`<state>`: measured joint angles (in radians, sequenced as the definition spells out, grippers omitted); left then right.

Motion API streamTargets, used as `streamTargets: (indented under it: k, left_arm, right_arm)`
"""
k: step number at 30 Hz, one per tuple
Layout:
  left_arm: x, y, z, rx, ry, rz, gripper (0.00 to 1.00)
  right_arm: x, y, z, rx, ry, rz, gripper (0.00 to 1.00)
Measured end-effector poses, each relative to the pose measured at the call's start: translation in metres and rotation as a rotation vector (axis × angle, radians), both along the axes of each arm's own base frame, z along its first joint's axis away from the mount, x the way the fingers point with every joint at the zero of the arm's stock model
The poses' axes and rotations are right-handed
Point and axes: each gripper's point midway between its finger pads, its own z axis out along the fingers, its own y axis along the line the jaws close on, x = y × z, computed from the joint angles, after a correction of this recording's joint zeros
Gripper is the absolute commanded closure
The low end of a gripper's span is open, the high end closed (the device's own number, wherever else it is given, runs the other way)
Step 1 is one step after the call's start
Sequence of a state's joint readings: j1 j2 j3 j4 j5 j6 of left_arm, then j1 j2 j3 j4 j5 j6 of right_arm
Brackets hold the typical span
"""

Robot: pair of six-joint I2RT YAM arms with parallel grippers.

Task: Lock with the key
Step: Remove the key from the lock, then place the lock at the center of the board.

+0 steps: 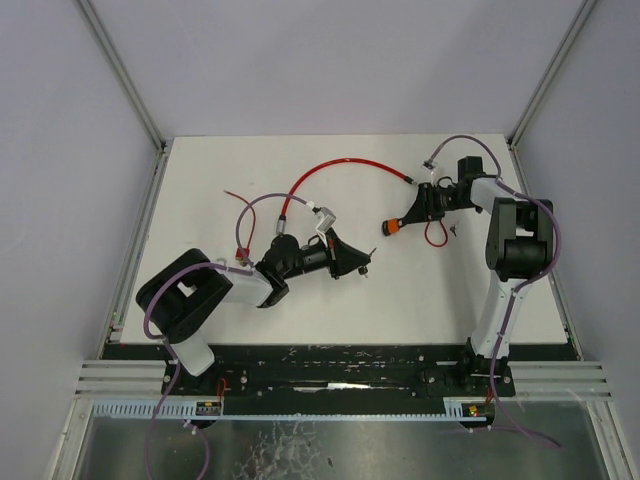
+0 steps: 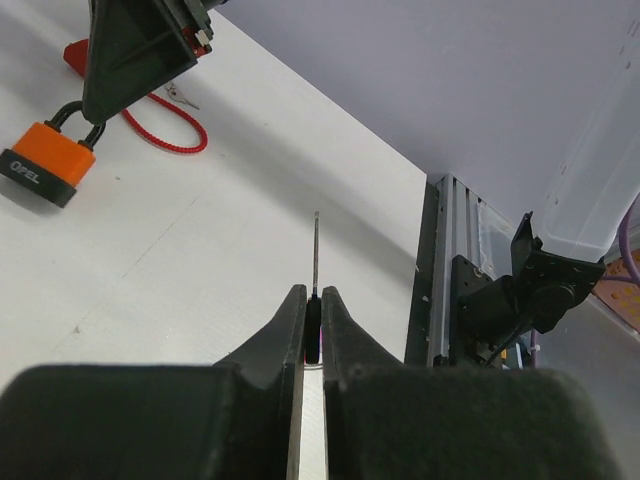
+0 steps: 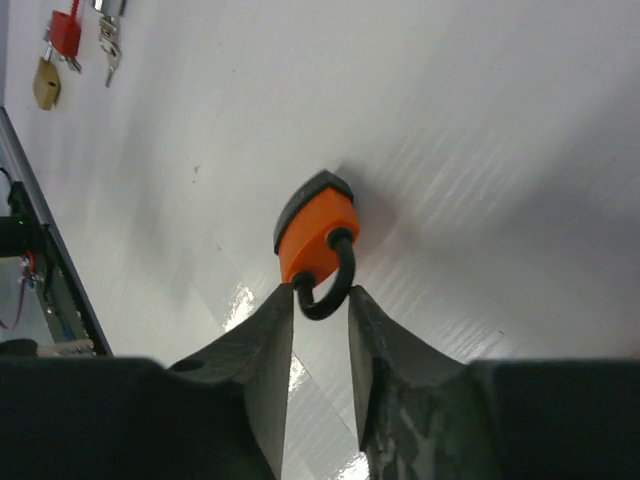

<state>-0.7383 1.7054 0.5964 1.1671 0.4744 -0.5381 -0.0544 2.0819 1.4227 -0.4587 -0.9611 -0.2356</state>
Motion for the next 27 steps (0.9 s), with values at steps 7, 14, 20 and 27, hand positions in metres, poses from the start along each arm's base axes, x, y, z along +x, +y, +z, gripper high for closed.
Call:
streamTargets:
  k: [7,14,20,27]
  left_arm:
    - [0.003,0.001,0.000,-0.001,0.002,0.015,1.00]
    - [0.010,0.003,0.000,-0.004,0.010,0.061,1.00]
    - [0.017,0.005,-0.003,0.005,0.024,0.100,1.00]
    - [0.042,-0.005,0.000,0.041,0.067,0.163,1.00]
  right_arm:
    - [0.001,-0.013,-0.013,-0.110,0.015,-0.030,0.50]
    - [0.005,-0.033,0.012,-0.261,-0.110,-0.055,0.49]
    - [-0.015,-0.035,0.084,-0.294,-0.342,-0.027,0.50]
    - [-0.063,-0.021,0.178,-0.250,-0.630,0.018,0.47]
